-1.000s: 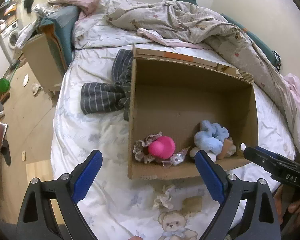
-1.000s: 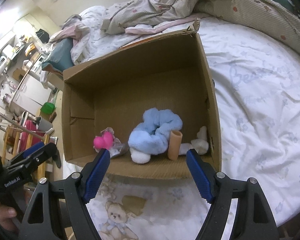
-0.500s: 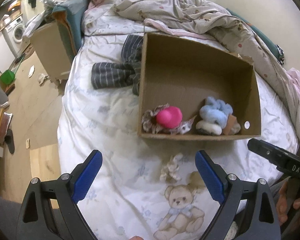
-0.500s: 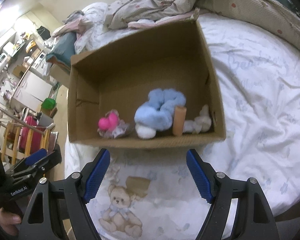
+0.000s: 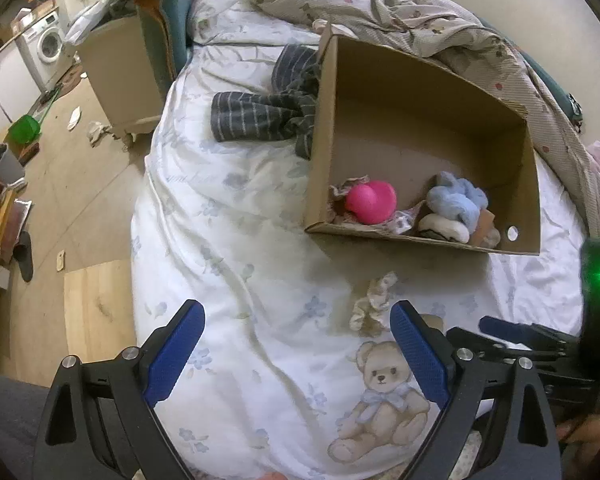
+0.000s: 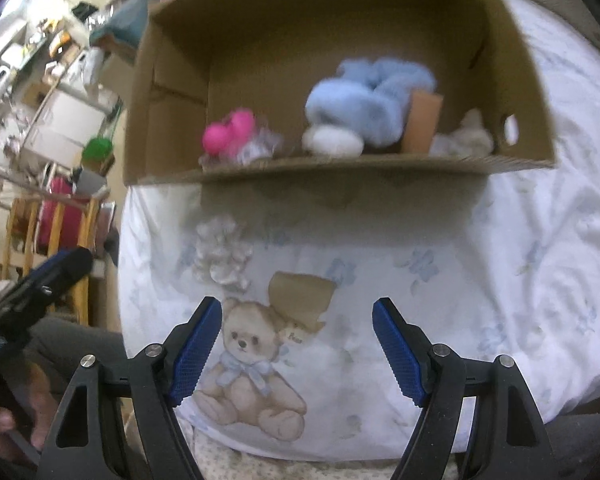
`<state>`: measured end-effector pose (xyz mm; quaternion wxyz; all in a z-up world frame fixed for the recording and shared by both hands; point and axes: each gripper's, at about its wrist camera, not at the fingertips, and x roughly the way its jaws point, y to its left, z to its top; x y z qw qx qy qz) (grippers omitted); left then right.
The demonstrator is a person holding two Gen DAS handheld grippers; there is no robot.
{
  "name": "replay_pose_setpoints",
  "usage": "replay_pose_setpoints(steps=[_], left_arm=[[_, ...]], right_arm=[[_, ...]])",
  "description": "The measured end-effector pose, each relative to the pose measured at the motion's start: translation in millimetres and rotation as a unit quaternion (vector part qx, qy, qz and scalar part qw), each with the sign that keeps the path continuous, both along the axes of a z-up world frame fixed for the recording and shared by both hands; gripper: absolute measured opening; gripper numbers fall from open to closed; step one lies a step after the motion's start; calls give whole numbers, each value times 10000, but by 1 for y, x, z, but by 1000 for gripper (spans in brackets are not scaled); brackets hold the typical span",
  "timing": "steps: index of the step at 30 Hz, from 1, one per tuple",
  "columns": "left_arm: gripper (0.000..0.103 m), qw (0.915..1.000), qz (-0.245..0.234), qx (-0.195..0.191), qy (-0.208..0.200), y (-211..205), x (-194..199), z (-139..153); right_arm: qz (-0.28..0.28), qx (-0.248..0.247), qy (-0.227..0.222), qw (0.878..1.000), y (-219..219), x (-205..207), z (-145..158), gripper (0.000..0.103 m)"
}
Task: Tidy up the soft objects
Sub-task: 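Withdraw both grippers and lower the right gripper onto the beige foam shoe insert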
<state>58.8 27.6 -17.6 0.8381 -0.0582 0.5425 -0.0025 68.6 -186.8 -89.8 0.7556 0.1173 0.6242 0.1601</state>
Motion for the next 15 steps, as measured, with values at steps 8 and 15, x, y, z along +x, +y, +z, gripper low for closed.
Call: replay_pose_setpoints(steps=[8,15], left_arm=[[93,9997,162,-145,141,16,0,-6],[93,9994,183,-232,202,17,1,-9]], right_arm=[[579,-698,59,9959,29,12,-22,83],[1705,-1307,-379,9759,59,-1,-20,83]])
